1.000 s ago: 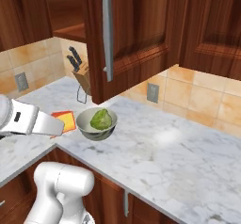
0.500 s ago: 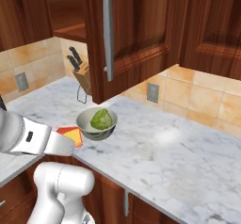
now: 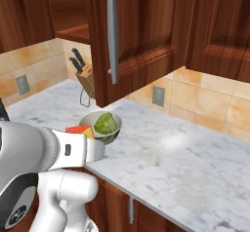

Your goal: Pick the cheese from the fridge and the cheese grater from the cabinet and place them next to the salad bowl.

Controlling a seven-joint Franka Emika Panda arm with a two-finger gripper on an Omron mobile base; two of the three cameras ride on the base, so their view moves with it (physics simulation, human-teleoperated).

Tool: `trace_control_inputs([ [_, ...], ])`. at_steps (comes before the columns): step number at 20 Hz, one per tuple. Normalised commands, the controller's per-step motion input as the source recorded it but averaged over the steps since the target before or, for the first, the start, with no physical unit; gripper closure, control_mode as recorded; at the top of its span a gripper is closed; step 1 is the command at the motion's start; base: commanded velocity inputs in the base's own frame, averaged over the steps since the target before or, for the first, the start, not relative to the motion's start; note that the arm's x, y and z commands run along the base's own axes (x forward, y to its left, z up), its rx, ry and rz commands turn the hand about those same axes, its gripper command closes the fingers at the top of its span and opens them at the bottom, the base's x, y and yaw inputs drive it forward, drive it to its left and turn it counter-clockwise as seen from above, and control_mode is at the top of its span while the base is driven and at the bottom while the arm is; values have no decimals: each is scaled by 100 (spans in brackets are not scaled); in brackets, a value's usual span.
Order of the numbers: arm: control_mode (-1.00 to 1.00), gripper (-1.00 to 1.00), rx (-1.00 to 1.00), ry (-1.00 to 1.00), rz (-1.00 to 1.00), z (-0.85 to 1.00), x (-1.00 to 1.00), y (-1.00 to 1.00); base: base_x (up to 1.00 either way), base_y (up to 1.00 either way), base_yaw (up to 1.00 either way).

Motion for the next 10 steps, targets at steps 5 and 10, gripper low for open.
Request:
trace_control_inputs([
  [5,-100,100,0,-27,22,-40,-11,-2,0,0,0],
  [10,-100,100,0,-11,12,-27,7,0,0,0,0],
])
